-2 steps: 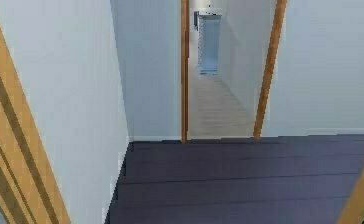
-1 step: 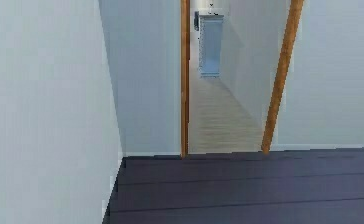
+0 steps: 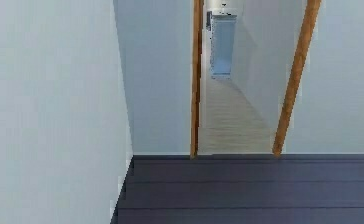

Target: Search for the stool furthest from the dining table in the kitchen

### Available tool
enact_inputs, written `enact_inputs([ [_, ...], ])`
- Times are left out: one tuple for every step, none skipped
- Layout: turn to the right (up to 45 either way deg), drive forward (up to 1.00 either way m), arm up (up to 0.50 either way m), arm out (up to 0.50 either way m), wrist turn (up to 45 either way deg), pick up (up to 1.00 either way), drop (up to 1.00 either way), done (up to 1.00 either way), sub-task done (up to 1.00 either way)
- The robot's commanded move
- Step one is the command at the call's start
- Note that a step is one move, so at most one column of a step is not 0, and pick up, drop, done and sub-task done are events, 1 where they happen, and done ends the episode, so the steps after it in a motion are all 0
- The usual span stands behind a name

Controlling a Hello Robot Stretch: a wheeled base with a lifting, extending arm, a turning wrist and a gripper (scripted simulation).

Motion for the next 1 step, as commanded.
enact_inputs([
  [0.0, 0.30, 0.00, 0.00, 0.0, 0.00, 0.00, 0.00, 0.00],
])
